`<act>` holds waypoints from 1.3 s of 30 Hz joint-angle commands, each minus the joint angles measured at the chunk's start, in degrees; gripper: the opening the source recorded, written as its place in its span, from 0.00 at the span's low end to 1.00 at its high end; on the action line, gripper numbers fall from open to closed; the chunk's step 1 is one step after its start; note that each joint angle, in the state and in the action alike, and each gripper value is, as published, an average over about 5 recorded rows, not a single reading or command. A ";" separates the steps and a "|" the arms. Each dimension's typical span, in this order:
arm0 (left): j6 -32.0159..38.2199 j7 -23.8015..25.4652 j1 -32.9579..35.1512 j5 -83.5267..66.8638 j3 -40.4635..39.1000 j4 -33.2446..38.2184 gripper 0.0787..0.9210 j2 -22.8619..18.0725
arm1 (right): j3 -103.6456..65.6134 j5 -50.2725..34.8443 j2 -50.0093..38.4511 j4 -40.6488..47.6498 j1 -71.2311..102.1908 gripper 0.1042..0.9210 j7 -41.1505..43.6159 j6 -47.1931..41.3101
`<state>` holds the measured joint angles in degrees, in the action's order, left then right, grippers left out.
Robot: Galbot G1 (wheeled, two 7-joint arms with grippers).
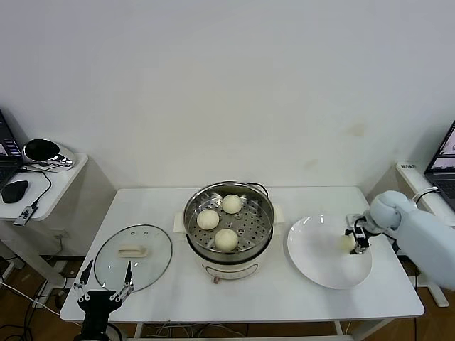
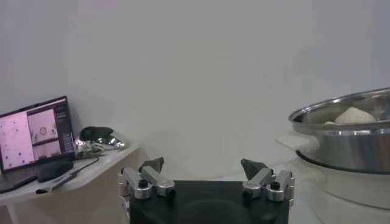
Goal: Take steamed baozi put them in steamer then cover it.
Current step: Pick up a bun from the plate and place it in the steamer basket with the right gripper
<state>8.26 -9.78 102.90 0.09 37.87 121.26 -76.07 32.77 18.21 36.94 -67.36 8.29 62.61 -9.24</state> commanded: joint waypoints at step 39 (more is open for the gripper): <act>0.05 -0.01 -1.36 -0.83 0.10 -0.51 0.88 0.06 | 45.02 -53.85 26.11 -14.21 -39.97 0.65 -21.35 -32.47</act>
<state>8.27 -9.80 101.56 -0.74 37.95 120.86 -76.02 76.25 -33.28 57.42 -84.92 -35.16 44.00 -39.11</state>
